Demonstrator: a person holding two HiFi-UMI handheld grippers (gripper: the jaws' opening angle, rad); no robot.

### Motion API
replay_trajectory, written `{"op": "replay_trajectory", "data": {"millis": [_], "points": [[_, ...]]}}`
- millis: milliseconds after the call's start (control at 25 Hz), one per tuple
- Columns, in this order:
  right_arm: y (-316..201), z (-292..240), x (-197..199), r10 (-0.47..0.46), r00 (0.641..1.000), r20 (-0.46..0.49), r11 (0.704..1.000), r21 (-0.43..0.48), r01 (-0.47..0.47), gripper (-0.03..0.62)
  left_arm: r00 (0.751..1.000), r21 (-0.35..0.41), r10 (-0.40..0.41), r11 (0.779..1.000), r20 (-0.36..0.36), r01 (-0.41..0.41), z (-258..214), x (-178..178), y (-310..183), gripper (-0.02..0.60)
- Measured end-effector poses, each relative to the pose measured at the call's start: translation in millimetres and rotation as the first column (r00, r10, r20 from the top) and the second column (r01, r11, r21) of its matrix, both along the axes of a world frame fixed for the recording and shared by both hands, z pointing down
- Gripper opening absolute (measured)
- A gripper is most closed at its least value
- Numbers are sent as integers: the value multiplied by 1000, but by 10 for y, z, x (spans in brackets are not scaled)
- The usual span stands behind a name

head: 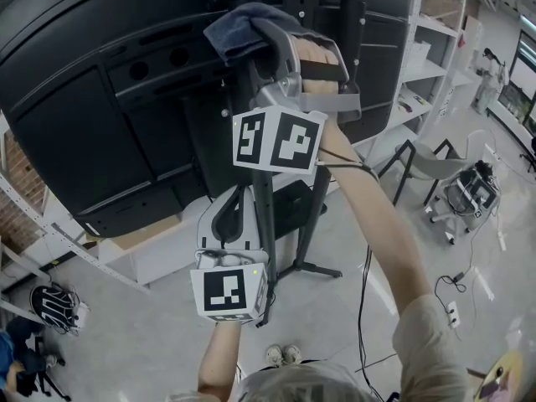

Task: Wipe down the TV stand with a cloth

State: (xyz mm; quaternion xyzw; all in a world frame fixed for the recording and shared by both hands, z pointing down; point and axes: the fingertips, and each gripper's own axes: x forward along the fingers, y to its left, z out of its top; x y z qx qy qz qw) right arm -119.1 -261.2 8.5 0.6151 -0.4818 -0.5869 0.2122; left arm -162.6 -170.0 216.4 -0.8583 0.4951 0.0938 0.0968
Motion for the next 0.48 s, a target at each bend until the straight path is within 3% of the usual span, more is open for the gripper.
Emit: {"op": "replay_trajectory", "data": {"millis": [480], "points": [[-35,288,25,14,999,-32,999,-50,-16,58,1000,-19,2,1000,-6,-2,76,14,17,15]]}}
